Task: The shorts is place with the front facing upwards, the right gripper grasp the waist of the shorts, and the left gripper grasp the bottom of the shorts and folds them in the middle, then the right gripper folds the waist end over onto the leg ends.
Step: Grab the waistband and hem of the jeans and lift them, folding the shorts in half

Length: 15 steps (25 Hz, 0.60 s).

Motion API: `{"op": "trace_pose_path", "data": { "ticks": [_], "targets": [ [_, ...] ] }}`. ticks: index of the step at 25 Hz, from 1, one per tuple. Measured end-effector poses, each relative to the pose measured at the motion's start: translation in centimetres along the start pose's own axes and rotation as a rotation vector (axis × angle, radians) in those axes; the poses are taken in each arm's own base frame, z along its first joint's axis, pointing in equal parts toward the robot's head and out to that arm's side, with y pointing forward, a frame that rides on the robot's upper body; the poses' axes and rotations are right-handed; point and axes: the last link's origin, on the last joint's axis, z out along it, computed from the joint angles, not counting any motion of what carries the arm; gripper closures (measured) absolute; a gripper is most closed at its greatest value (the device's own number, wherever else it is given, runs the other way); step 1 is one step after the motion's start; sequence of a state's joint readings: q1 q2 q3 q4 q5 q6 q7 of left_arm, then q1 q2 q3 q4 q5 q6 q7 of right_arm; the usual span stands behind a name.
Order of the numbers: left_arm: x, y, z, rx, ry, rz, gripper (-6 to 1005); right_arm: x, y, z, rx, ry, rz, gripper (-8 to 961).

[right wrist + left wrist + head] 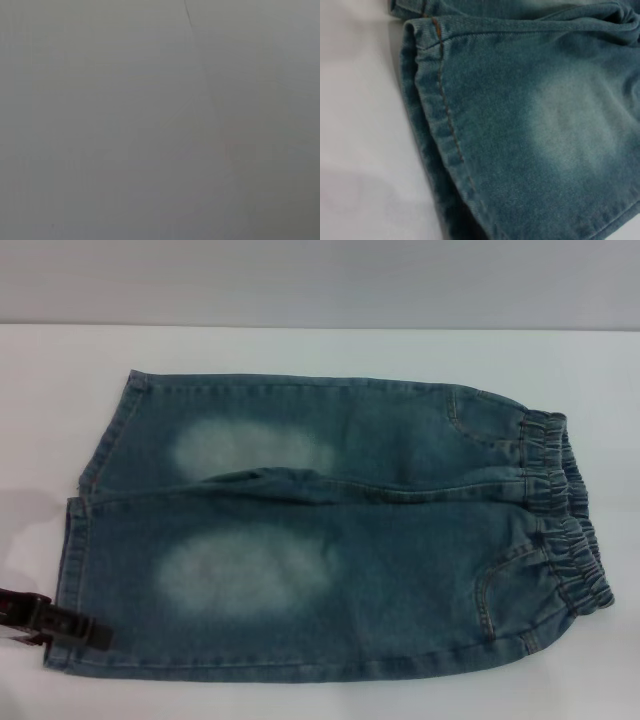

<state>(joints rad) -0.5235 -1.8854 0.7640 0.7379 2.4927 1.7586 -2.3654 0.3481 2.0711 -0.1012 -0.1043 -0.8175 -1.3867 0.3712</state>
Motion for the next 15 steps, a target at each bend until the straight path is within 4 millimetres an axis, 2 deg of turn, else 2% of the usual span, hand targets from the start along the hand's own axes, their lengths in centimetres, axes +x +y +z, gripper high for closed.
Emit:
{"op": "trace_pose_path", "data": {
  "ticks": [3, 15],
  "targets": [
    [-0.01, -0.01, -0.15, 0.002, -0.005, 0.001, 239, -0.01, -0.01, 0.0, 0.0, 0.0, 0.0, 437],
    [0.21, 0.12, -0.33, 0.008, 0.003, 0.006, 556, -0.1, -0.16, 0.06, 0.004, -0.004, -0.003, 438]
  ]
}}
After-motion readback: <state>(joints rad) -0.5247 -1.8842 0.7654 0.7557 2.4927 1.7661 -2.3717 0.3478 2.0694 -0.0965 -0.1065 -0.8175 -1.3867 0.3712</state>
